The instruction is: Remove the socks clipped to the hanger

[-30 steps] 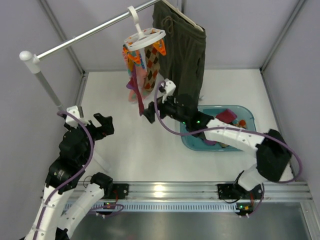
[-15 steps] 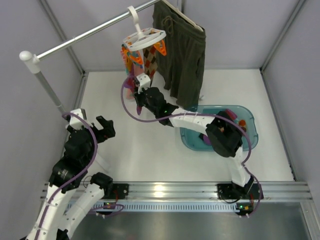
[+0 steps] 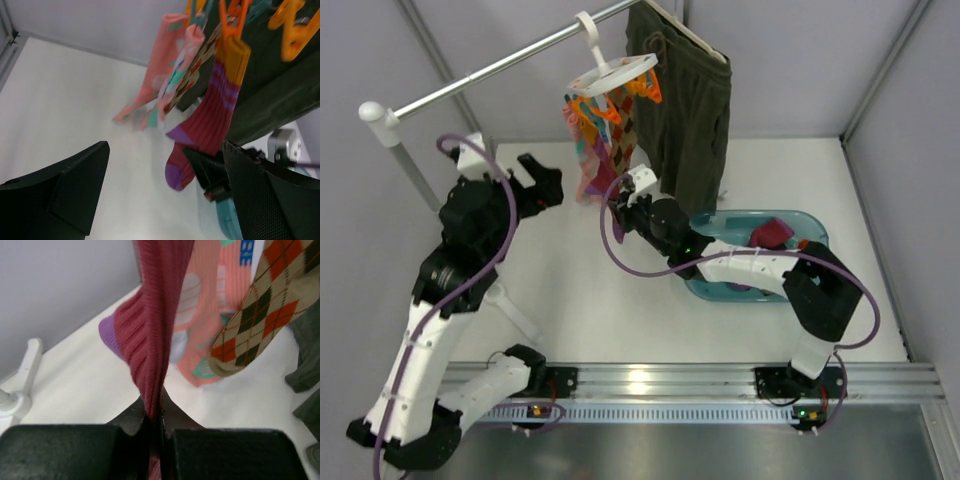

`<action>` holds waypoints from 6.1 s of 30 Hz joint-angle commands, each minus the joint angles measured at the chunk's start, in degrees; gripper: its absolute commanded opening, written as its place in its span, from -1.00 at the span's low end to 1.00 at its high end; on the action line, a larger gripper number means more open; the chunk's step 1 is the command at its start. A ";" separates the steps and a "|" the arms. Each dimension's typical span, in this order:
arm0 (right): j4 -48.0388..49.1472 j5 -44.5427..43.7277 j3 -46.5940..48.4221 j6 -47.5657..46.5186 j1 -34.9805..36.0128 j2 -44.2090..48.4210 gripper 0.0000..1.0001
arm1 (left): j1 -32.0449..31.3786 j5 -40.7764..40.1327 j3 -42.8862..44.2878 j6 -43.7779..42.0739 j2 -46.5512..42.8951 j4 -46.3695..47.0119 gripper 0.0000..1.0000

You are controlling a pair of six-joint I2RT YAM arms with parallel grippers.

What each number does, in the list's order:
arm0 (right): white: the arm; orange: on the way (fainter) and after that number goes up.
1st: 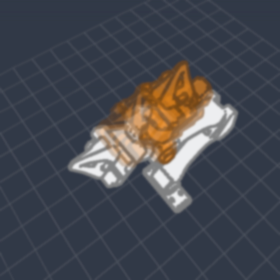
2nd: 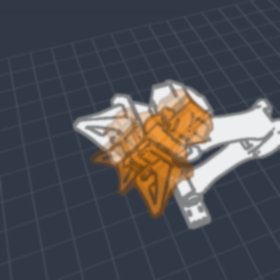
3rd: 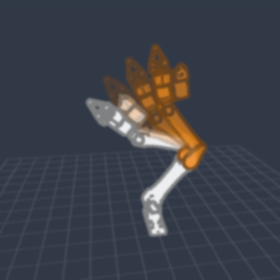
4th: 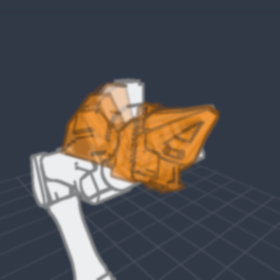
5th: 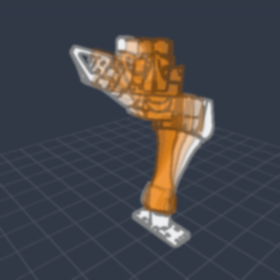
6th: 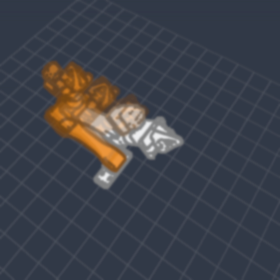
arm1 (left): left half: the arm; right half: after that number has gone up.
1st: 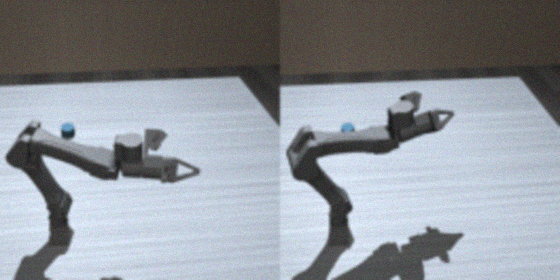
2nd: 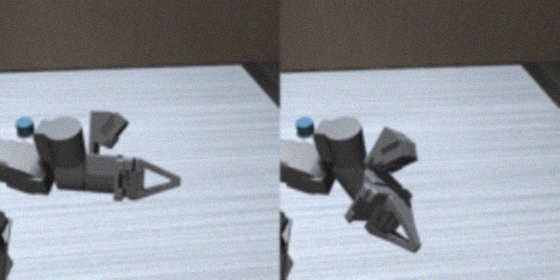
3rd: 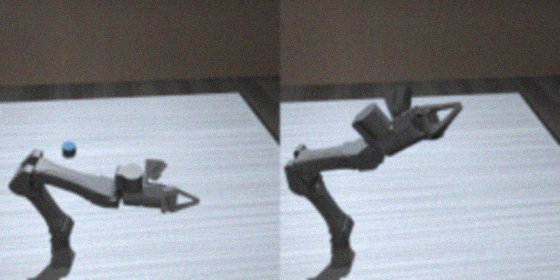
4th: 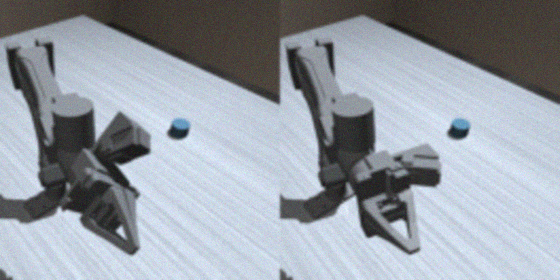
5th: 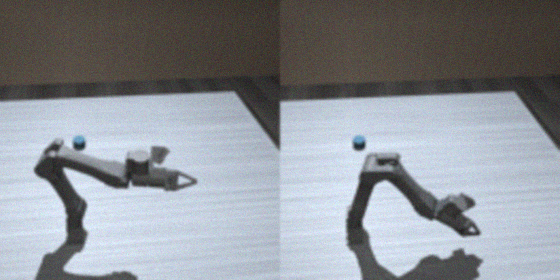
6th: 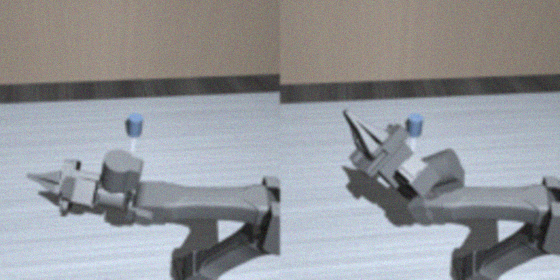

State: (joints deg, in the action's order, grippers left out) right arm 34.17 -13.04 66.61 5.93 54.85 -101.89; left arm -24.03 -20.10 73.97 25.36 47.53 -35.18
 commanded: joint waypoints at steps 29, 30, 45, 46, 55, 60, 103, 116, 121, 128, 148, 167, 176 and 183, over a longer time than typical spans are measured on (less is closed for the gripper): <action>-0.25 13.39 -3.95 1.27 0.87 8.46 -1.00 | 7.51 16.85 19.90 -2.07 26.57 15.31 0.38; -1.03 13.39 -3.07 1.10 0.70 8.20 -1.00 | 7.42 16.15 19.20 -1.99 25.87 15.23 0.39; -3.06 17.25 0.10 0.66 0.52 6.88 -0.99 | 7.51 19.83 23.14 -1.46 30.95 19.44 0.13; -3.06 17.34 0.10 0.66 0.61 6.96 -0.99 | 7.60 20.01 24.01 -1.89 32.18 19.88 0.11; -4.47 18.93 0.63 -0.13 0.52 6.70 -1.00 | 7.51 22.21 28.24 -2.78 37.72 23.84 -0.38; -4.47 18.58 -3.58 -0.57 0.52 9.24 -1.00 | 7.51 20.98 28.07 -3.30 38.43 23.93 -0.85; -10.44 27.10 -8.34 -2.42 -5.01 17.33 -1.00 | 7.51 21.95 22.80 -3.22 37.47 25.95 0.61; -12.63 43.17 -4.47 1.36 -11.78 14.17 -1.00 | 7.51 26.32 19.37 -8.75 32.98 28.93 0.54; -15.71 46.08 -2.10 -0.22 -12.14 13.64 -1.00 | 7.60 28.97 17.00 -10.68 32.36 31.66 0.51; -18.18 46.52 -1.40 -2.59 -12.31 13.82 -1.00 | 8.39 31.53 17.87 -11.04 33.94 34.30 0.32; -20.29 34.92 4.05 -1.19 -12.31 11.10 -1.00 | 8.39 22.21 6.09 -6.99 20.85 34.21 0.96; -22.04 46.78 5.37 -3.03 -12.49 11.36 -1.00 | 11.37 27.12 8.37 -6.03 26.21 34.30 -0.04; -23.01 50.04 6.43 -4.00 -12.66 10.04 -1.00 | 14.45 38.90 8.91 -3.84 29.90 40.27 0.01; -25.82 50.66 7.92 -5.41 -12.66 9.16 -1.00 | 14.45 42.07 9.08 -2.60 30.08 41.77 0.04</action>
State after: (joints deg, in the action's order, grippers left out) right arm 9.19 35.68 71.70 2.28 42.74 -92.31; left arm -9.80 18.41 81.36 21.69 78.13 1.72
